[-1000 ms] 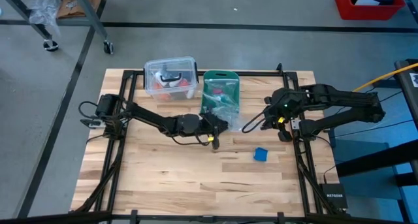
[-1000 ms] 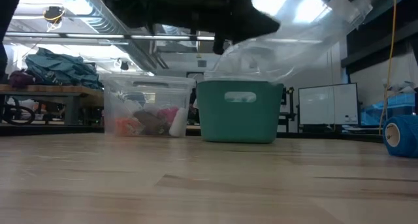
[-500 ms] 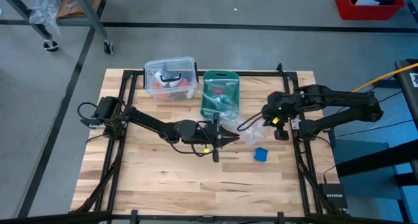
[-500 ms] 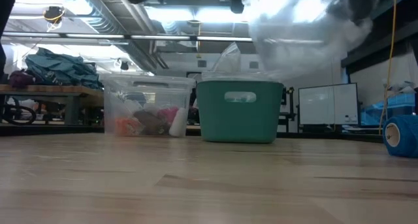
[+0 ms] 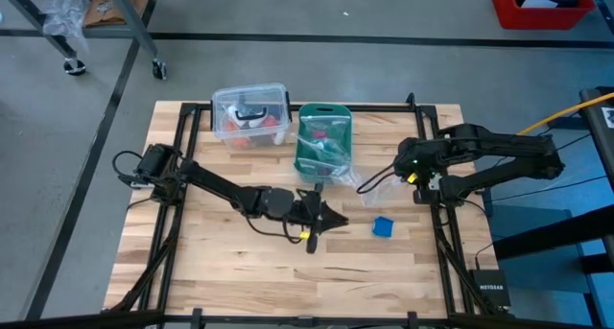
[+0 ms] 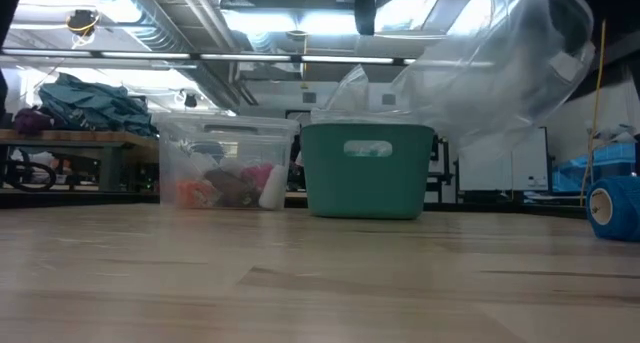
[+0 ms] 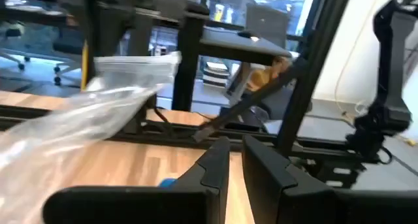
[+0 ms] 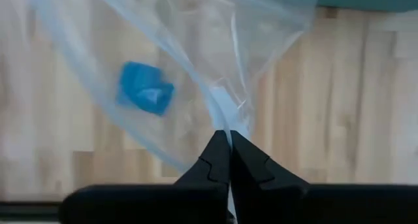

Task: Roll bandage
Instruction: Put the blue bandage into the transparent zip bag

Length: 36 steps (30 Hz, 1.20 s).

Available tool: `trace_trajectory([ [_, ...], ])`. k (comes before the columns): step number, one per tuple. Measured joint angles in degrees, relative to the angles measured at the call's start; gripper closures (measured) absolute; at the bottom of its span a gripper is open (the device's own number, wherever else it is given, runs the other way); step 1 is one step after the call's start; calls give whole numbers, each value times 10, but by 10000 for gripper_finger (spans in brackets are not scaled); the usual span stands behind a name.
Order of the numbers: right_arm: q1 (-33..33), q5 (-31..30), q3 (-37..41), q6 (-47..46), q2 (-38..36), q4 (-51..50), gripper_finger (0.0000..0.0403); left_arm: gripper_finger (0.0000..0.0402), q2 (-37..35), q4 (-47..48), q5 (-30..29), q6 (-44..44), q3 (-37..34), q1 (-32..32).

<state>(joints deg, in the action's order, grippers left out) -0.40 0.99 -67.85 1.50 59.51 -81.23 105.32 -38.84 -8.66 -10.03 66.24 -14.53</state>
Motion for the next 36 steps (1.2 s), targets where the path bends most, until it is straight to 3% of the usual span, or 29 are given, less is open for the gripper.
trace_trajectory([
  [8,0,-19,0,7,33,7,402,288,57,-10,-60,-50,9,-3],
  [14,0,-19,0,35,45,16,402,237,163,-8,-59,-68,103,3],
  [18,0,-15,0,35,45,18,402,230,219,4,-58,-128,170,11],
  [24,0,-15,0,40,44,18,402,229,253,87,-37,-336,209,31],
  [36,0,-15,0,52,44,22,402,229,252,134,6,-466,210,45],
])
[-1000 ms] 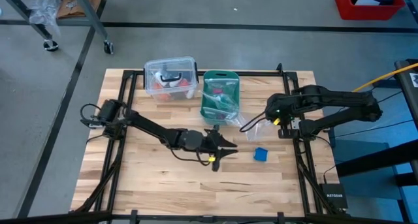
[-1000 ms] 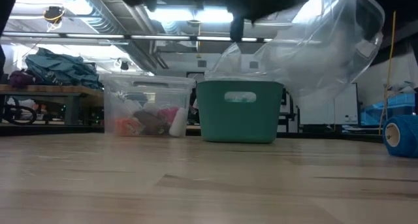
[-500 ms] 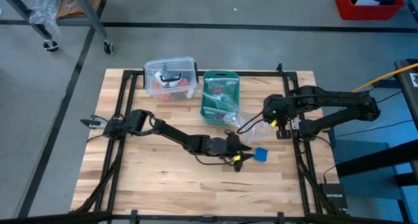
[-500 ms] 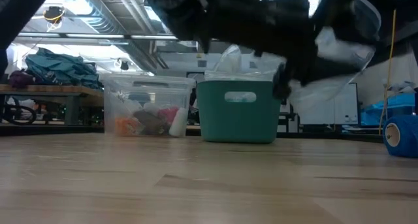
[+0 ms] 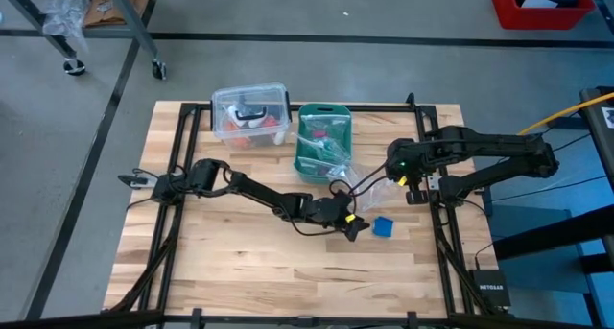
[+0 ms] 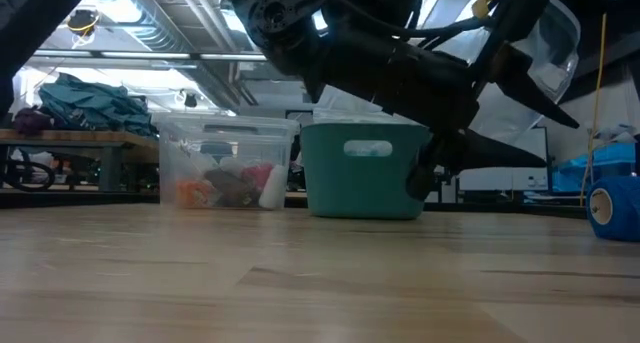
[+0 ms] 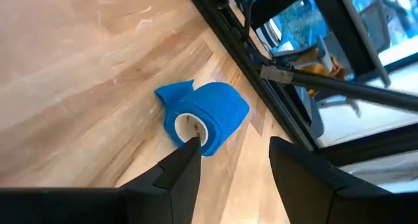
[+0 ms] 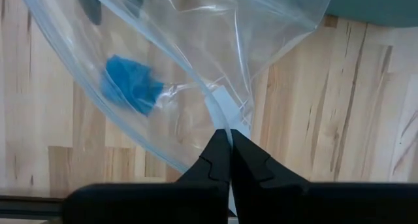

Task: Roll bandage
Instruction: Put the blue bandage into the transparent zip bag

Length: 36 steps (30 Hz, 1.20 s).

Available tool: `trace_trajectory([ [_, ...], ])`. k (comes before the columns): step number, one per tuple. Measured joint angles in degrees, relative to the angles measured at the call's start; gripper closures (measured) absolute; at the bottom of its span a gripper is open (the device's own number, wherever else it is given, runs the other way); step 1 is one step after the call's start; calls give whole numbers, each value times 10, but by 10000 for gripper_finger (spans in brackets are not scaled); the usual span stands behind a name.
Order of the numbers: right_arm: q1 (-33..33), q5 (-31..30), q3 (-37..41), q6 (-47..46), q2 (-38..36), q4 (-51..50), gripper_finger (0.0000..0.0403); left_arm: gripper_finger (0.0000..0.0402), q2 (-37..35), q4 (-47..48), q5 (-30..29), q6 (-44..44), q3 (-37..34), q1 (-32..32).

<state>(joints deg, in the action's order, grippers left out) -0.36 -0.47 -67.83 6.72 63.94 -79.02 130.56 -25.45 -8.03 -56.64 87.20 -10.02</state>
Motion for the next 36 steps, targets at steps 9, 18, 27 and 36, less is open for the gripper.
trace_trajectory([
  [9,0,20,0,0,0,36,402,229,0,-11,-10,-4,0,-15],
  [18,0,41,0,-2,0,71,402,229,64,-7,-13,-10,55,-20],
  [27,0,41,0,-4,0,76,402,229,115,-6,0,-7,133,-15],
  [36,0,46,0,-4,0,82,402,229,113,21,16,-3,136,-11],
])
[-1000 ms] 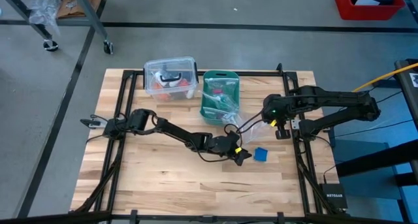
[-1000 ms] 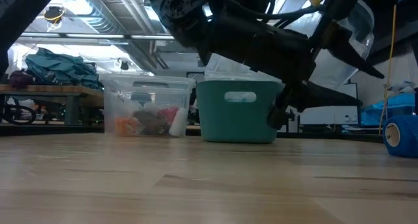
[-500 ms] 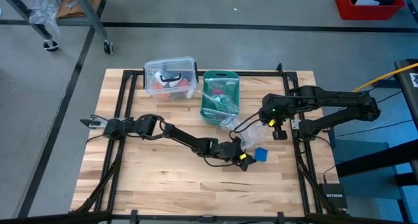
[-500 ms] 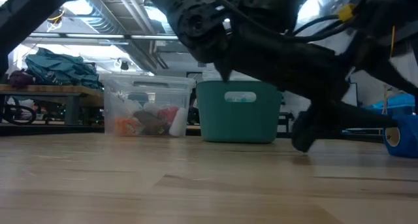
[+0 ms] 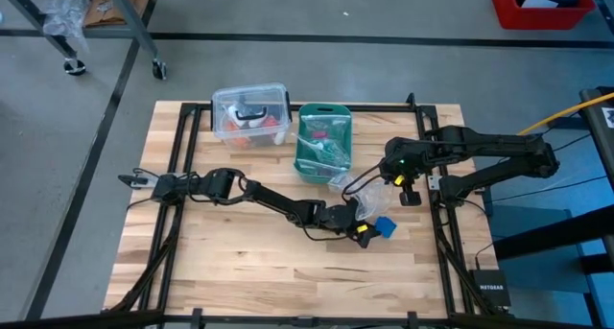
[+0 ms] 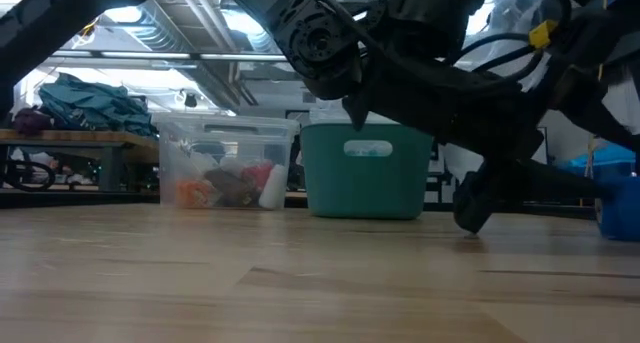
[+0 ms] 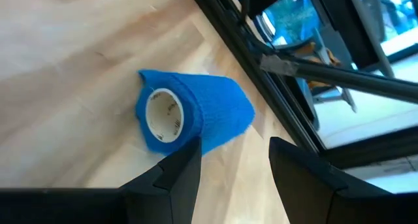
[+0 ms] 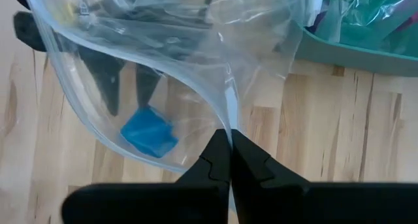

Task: Roll bandage
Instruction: Put the blue bandage into the transparent zip bag

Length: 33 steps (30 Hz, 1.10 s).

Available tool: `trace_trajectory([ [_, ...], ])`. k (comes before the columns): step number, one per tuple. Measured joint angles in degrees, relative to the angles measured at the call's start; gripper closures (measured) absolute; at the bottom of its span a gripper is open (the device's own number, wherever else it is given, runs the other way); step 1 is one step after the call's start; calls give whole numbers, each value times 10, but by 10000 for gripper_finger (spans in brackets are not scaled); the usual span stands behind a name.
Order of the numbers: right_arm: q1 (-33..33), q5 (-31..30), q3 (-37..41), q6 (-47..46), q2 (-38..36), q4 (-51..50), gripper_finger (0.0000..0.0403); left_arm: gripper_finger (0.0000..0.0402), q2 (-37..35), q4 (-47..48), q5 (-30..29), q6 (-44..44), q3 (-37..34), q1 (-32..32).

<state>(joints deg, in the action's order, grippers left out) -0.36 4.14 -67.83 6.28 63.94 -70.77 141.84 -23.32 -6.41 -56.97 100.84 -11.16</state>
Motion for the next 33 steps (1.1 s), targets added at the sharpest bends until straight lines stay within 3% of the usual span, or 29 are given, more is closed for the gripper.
trace_trajectory([
  [10,0,15,0,0,0,-1,402,229,-1,-1,24,-12,0,-10],
  [18,0,17,0,0,0,-2,402,229,-8,17,89,-3,-1,-5],
  [27,0,25,0,0,0,-5,402,229,-11,65,148,-9,0,27],
  [33,0,25,0,0,0,-5,402,229,-10,49,153,4,-1,44],
])
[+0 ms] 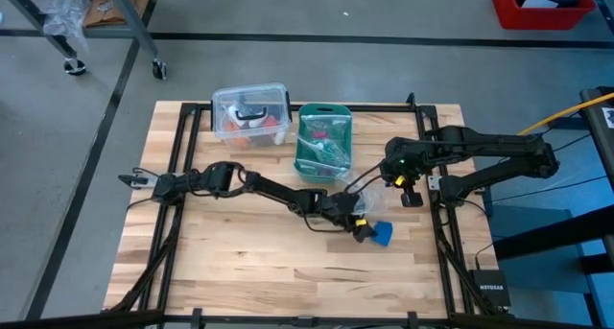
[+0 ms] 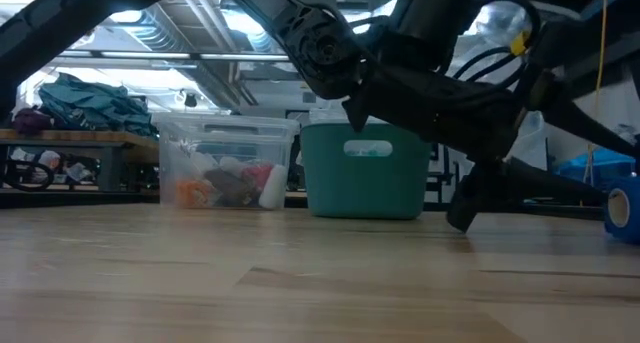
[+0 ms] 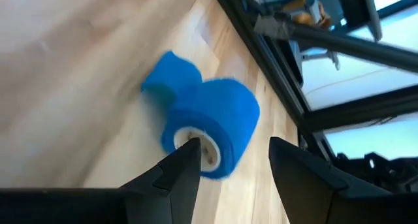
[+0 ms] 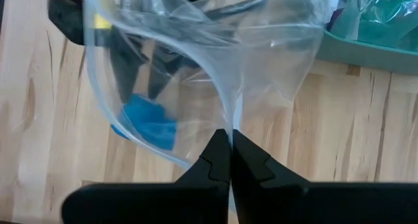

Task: Roll bandage
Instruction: Put the blue bandage into the transparent zip bag

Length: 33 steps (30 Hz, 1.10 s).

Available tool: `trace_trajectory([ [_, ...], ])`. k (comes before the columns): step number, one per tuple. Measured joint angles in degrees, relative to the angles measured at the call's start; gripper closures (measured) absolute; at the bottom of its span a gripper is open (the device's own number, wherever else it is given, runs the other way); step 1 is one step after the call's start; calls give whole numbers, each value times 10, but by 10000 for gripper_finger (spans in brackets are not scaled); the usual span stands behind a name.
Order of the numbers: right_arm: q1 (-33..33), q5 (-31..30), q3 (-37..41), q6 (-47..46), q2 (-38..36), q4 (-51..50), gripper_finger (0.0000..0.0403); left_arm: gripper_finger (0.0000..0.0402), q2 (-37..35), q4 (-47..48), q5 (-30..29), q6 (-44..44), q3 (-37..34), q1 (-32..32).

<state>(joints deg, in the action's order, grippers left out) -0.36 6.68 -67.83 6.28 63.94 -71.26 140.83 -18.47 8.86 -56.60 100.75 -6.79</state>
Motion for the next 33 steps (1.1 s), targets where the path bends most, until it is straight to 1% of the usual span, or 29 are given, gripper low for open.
trace_trajectory([
  [4,0,0,0,0,0,0,402,229,1,-15,-3,2,-1,-1],
  [7,0,0,0,0,0,0,402,229,1,-13,-6,16,-1,-4],
  [12,0,0,0,0,0,1,402,229,1,-4,-24,17,0,-7],
  [21,0,0,0,0,0,4,402,229,1,-1,-29,10,0,-16],
  [28,0,0,0,0,0,5,402,229,2,-1,-61,13,0,-28],
  [33,0,0,0,0,0,10,402,229,2,-2,-64,11,0,-28],
])
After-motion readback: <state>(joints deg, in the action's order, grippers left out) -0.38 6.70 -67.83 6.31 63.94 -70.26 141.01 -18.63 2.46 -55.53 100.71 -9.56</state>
